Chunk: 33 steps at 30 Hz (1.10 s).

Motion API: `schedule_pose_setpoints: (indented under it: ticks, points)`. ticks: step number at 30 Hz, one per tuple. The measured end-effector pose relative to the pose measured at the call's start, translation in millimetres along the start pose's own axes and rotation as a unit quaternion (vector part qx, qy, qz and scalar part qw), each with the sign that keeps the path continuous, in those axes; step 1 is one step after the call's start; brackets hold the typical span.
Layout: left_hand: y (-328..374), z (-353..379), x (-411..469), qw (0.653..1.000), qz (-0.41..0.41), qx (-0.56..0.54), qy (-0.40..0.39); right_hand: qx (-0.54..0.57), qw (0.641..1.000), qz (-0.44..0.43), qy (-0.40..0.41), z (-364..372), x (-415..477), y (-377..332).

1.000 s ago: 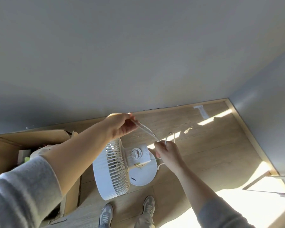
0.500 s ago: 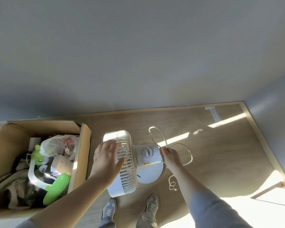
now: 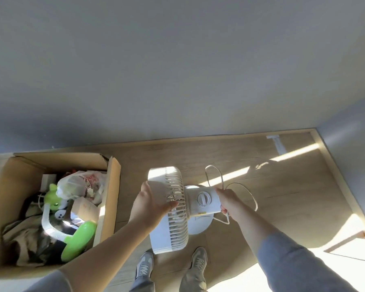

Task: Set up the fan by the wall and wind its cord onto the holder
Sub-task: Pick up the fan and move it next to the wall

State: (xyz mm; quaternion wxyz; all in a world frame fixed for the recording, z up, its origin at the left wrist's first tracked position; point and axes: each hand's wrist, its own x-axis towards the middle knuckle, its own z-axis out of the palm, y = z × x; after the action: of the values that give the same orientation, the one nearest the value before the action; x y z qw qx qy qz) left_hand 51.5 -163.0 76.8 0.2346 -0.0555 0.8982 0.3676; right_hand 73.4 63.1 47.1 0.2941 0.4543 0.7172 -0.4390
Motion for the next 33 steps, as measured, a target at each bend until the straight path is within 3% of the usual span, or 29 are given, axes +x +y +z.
schedule_pose_setpoints:
  ticks: [12, 20, 33]
  points:
    - [122.3, -2.4, 15.1, 0.986, 0.163, -0.014, -0.043, 0.131, 0.987, 0.017, 0.090, -92.2, -57.8, 15.8]
    - [245.8, 70.4, 15.8, 0.972, 0.215, -0.013, -0.088, 0.261, 0.954, 0.003, 0.145, -209.2, -57.2, 51.4]
    - [421.5, 202.7, 5.6, 0.962, 0.246, -0.024, -0.119, 0.298, 0.926, 0.006, 0.231, -403.2, -5.6, 112.2]
